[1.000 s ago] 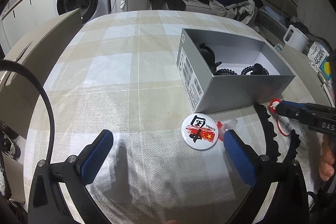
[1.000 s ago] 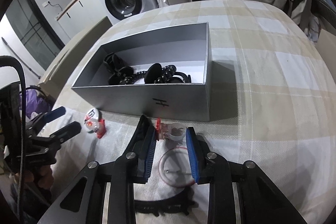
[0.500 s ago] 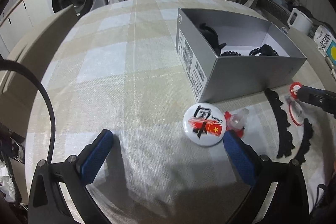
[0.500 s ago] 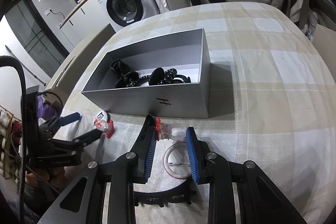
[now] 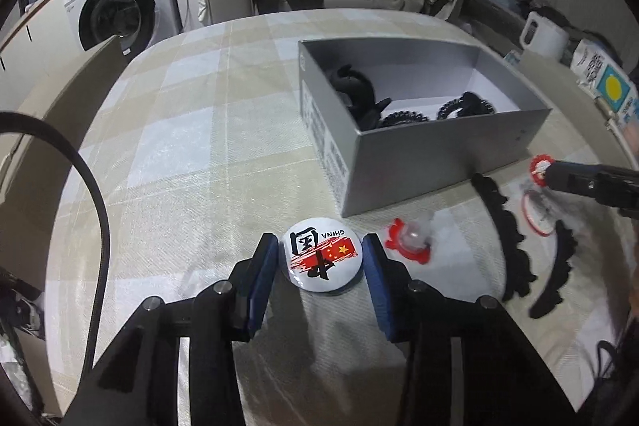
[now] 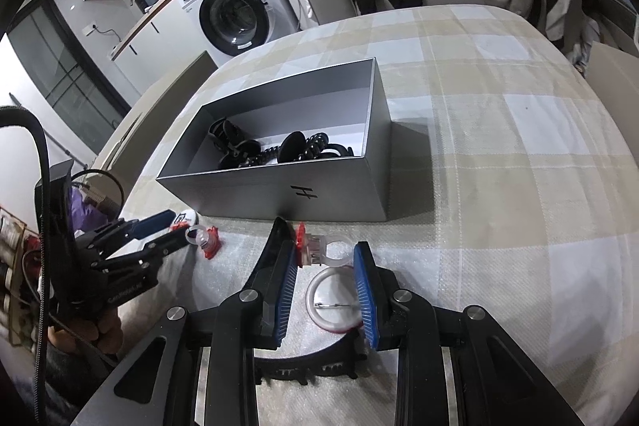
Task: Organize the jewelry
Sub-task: 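Carry the badge and red clip over the grey box with both tools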
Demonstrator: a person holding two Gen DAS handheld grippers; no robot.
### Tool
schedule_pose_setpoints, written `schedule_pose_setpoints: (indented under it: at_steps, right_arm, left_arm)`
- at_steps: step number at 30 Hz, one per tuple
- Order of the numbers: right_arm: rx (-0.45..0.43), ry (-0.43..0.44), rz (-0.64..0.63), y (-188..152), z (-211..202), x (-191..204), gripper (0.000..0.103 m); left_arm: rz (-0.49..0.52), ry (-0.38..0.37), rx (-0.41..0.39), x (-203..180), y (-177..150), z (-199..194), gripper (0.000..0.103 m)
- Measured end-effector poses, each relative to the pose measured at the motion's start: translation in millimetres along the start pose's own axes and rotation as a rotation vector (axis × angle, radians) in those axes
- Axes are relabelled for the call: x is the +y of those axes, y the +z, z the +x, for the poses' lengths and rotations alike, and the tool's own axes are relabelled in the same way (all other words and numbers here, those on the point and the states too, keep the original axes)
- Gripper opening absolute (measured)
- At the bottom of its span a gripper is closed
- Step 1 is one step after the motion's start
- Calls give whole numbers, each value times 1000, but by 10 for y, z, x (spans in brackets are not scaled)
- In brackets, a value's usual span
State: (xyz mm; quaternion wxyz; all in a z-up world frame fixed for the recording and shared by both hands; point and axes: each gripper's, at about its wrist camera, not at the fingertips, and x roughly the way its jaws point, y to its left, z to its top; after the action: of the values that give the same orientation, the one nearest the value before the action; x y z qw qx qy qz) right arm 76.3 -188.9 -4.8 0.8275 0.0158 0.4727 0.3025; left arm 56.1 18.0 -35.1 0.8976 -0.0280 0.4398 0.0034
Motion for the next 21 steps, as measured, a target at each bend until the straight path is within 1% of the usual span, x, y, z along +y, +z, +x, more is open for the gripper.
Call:
schedule_pose_setpoints:
  at_steps: [4,7,13,21]
  right_arm:
    - [-7,2,-5,-15,-21,22,28]
    - [-14,5,-5,-16,-49,36,28]
    - [-67,26,-15,15,-208,96,28]
    - [-144,49,-1,119,-518,113,28]
  left_arm:
    - [-6,-11,-37,-28,-17,-102,37]
    - [-16,-29,-81,-40,-4,-208,37]
    - [-43,-49,-171,-29,62,-431,37]
    - [-110,-88,-258,38,180,-624,37]
